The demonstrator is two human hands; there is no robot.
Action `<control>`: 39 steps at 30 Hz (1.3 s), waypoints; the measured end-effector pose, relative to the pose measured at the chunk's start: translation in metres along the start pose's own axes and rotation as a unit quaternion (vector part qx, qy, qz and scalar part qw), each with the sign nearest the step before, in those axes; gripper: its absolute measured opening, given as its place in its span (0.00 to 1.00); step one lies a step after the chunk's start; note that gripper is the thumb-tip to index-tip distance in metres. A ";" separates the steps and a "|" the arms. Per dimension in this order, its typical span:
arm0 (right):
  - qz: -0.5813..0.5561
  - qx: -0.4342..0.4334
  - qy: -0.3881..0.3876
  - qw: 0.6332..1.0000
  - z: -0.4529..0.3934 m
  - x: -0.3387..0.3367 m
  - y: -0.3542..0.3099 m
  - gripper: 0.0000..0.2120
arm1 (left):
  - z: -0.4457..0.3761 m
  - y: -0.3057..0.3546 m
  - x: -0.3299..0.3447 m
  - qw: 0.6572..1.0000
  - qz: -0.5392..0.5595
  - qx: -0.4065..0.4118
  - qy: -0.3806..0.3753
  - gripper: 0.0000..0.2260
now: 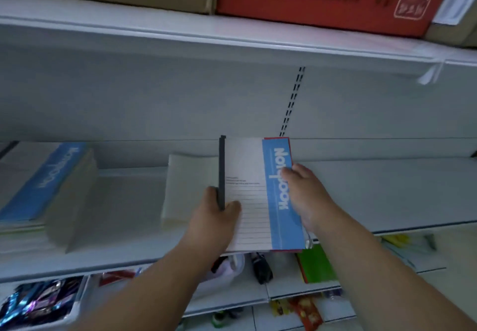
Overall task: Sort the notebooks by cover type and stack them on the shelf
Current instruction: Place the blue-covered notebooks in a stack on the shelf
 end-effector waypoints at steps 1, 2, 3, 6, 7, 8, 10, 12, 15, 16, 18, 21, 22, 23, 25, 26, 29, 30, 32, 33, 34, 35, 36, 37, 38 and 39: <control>0.048 -0.005 0.002 0.999 -0.017 -0.018 0.010 0.09 | -0.008 0.007 0.022 1.000 -0.019 0.001 0.000 0.04; 0.104 -0.011 0.001 0.995 -0.035 -0.032 0.021 0.10 | -0.017 0.012 0.042 0.999 -0.042 0.004 0.002 0.04; 0.152 -0.018 -0.002 0.988 -0.054 -0.043 0.032 0.11 | -0.027 0.018 0.057 0.997 -0.071 0.002 0.004 0.04; 0.248 -0.009 -0.038 0.968 -0.104 -0.056 0.064 0.15 | -0.063 0.034 0.088 0.990 -0.136 -0.017 0.014 0.04; 0.277 -0.006 -0.053 0.960 -0.118 -0.057 0.073 0.16 | -0.075 0.038 0.093 0.986 -0.161 -0.021 0.029 0.03; 0.303 -0.005 -0.069 0.951 -0.129 -0.056 0.080 0.17 | -0.087 0.040 0.097 0.980 -0.193 -0.023 0.050 0.05; 0.341 -0.015 -0.100 0.935 -0.147 -0.051 0.090 0.17 | -0.106 0.042 0.103 0.965 -0.244 -0.028 0.091 0.10; 0.379 -0.023 -0.124 0.917 -0.160 -0.046 0.099 0.17 | -0.116 0.038 0.109 0.954 -0.276 -0.043 0.107 0.12; 0.422 -0.034 -0.153 0.893 -0.172 -0.037 0.108 0.16 | -0.122 0.036 0.117 0.943 -0.302 -0.047 0.129 0.11; 0.434 -0.034 -0.160 0.886 -0.175 -0.035 0.110 0.15 | -0.123 0.037 0.119 0.940 -0.310 -0.043 0.138 0.10; 0.460 -0.024 -0.163 0.872 -0.177 -0.033 0.110 0.15 | -0.122 0.040 0.121 0.934 -0.324 -0.035 0.150 0.10; 0.484 -0.049 -0.132 0.864 -0.174 -0.036 0.101 0.18 | -0.117 0.044 0.121 0.924 -0.346 -0.016 0.165 0.15; 0.490 -0.070 -0.129 0.859 -0.171 -0.036 0.094 0.18 | -0.114 0.045 0.119 0.920 -0.352 -0.006 0.171 0.18; 0.493 -0.095 -0.132 0.855 -0.165 -0.034 0.086 0.17 | -0.110 0.047 0.117 0.919 -0.352 0.005 0.176 0.19; 0.480 -0.163 -0.142 0.850 -0.148 -0.025 0.065 0.15 | -0.096 0.049 0.107 0.928 -0.323 0.035 0.182 0.18; 0.465 -0.206 -0.141 0.849 -0.136 -0.019 0.052 0.15 | -0.087 0.048 0.099 0.936 -0.297 0.052 0.184 0.16; 0.394 -0.320 -0.125 0.853 -0.094 0.003 0.009 0.14 | -0.053 0.035 0.057 0.952 -0.206 0.088 0.208 0.10; 0.370 -0.342 -0.123 0.855 -0.080 0.011 -0.005 0.14 | -0.040 0.029 0.039 0.953 -0.187 0.095 0.217 0.09; 0.332 -0.374 -0.128 0.856 -0.056 0.032 -0.030 0.14 | -0.018 0.014 0.002 0.954 -0.170 0.094 0.229 0.09; 0.318 -0.384 -0.133 0.857 -0.044 0.045 -0.041 0.14 | -0.008 0.008 -0.017 0.954 -0.163 0.091 0.236 0.08; 0.306 -0.390 -0.140 0.857 -0.033 0.060 -0.050 0.14 | 0.002 0.001 -0.038 0.953 -0.153 0.090 0.246 0.08; 0.296 -0.396 -0.147 0.857 -0.021 0.076 -0.059 0.14 | 0.012 -0.006 -0.059 0.951 -0.137 0.094 0.261 0.08; 0.288 -0.402 -0.154 0.855 -0.009 0.094 -0.067 0.14 | 0.021 -0.012 -0.081 0.948 -0.117 0.101 0.278 0.08; 0.283 -0.407 -0.159 0.854 0.002 0.112 -0.074 0.13 | 0.030 -0.018 -0.104 0.945 -0.095 0.110 0.295 0.08; 0.278 -0.409 -0.164 0.854 0.013 0.132 -0.080 0.13 | 0.038 -0.024 -0.126 0.941 -0.073 0.120 0.309 0.08; 0.274 -0.405 -0.168 0.856 0.023 0.152 -0.085 0.13 | 0.045 -0.031 -0.149 0.937 -0.058 0.130 0.320 0.07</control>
Point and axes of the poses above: each hand's wrist, its own z-axis away from the middle knuckle, its own x-axis out of the palm, y = z × x, the point moved 5 cm from there along -z, towards the middle knuckle, and after that the axes turned 13 degrees about -x, right-handed, at the moved point
